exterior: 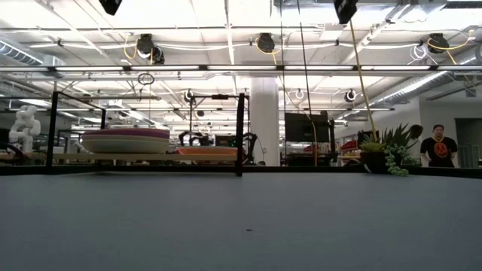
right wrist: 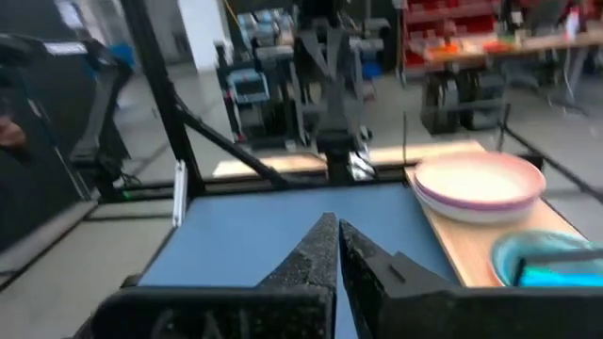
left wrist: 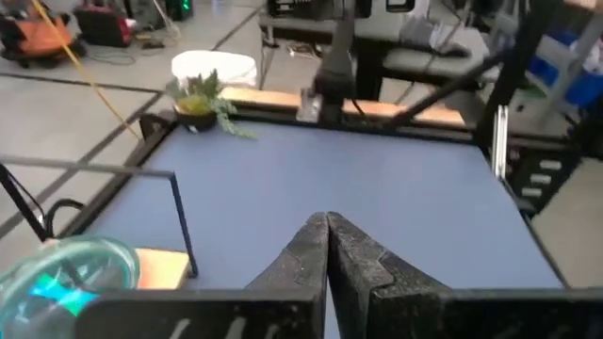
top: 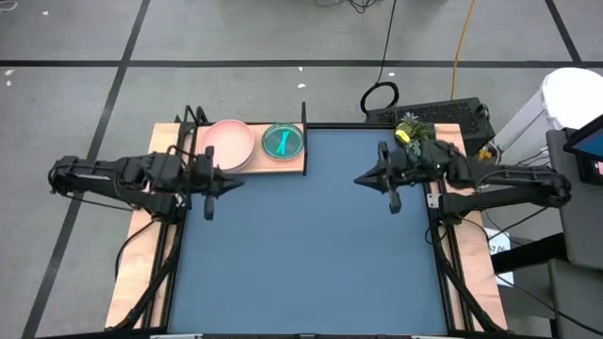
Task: Place and stack plates onto a shelf
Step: Return to Home Position
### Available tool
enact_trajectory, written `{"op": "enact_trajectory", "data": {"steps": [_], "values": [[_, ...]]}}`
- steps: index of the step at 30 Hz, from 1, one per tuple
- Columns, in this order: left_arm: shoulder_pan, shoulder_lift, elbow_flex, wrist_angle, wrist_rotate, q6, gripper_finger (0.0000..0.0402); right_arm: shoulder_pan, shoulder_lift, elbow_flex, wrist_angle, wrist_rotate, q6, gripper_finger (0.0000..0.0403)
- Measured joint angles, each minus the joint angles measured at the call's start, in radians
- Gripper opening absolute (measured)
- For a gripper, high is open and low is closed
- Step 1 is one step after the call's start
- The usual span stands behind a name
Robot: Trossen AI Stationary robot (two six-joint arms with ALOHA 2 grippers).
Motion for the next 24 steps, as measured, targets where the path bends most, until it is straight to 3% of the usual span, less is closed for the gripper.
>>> {"op": "enact_trajectory", "data": {"steps": [4, 11, 24], "values": [[-0.044, -0.015, -0.099, 0.070, -0.002, -0.017, 0.0005, 0.031, -0.019, -0.180, 0.231, 0.000, -0.060, 0.0000], [-0.147, -0.040, -0.383, 0.544, -0.022, -0.052, 0.0004, 0.065, -0.017, -0.398, 0.463, 0.001, -0.078, 0.0000], [-0.240, -0.120, -0.670, 0.728, -0.072, 0.038, 0.0004, 0.067, -0.018, -0.592, 0.604, 0.030, -0.116, 0.0000]]}}
